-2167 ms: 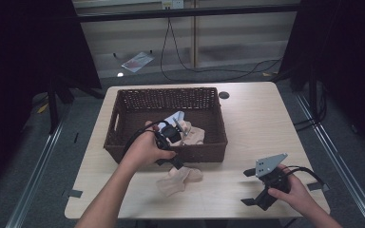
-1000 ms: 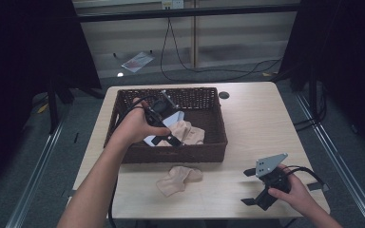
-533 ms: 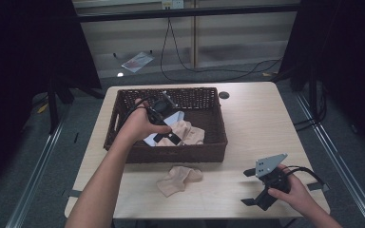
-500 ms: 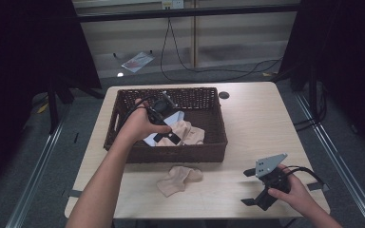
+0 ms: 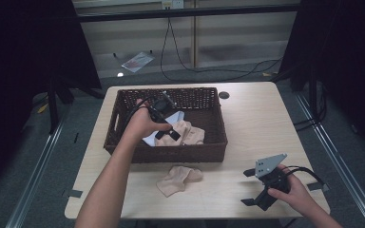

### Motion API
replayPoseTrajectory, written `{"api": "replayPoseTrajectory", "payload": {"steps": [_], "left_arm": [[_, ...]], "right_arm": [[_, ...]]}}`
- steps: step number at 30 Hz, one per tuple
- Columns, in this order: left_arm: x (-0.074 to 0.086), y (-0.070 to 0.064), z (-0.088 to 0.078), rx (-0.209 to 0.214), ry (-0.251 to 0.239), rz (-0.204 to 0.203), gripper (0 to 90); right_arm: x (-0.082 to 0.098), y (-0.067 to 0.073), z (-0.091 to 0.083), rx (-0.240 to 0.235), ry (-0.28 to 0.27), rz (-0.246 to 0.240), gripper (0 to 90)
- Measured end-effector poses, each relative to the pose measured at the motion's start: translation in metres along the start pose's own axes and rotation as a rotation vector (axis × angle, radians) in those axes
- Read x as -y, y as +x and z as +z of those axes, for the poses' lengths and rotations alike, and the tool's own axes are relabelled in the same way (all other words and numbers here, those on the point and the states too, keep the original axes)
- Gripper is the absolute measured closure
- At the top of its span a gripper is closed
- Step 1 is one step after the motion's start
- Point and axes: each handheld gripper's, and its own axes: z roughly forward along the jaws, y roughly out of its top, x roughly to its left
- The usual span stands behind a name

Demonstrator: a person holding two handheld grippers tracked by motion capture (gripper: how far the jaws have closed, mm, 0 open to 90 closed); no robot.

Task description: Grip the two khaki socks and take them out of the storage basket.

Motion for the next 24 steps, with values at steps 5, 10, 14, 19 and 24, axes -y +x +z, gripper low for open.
{"api": "replayPoseTrajectory", "payload": {"steps": [5, 10, 14, 19, 24], "left_arm": [[0.0, 0.006, 0.01, -0.008, -0.011, 0.004, 15.0], [0.001, 0.014, 0.019, -0.036, -0.005, 0.001, 16.4], [0.002, 0.02, 0.024, -0.053, -0.015, -0.003, 18.1], [0.001, 0.025, 0.03, -0.059, -0.021, -0.007, 20.1], [0.0, 0.031, 0.039, -0.061, -0.022, -0.016, 21.7]], "right_arm": [[0.0, 0.0, 0.0, 0.001, -0.002, -0.002, 2.8], [0.0, 0.0, 0.0, 0.0, -0.002, -0.001, 2.9], [0.0, 0.0, 0.001, -0.001, -0.003, -0.002, 2.8], [0.0, 0.0, 0.001, -0.001, -0.002, -0.003, 2.8], [0.0, 0.0, 0.001, -0.006, -0.001, -0.002, 2.8]]}}
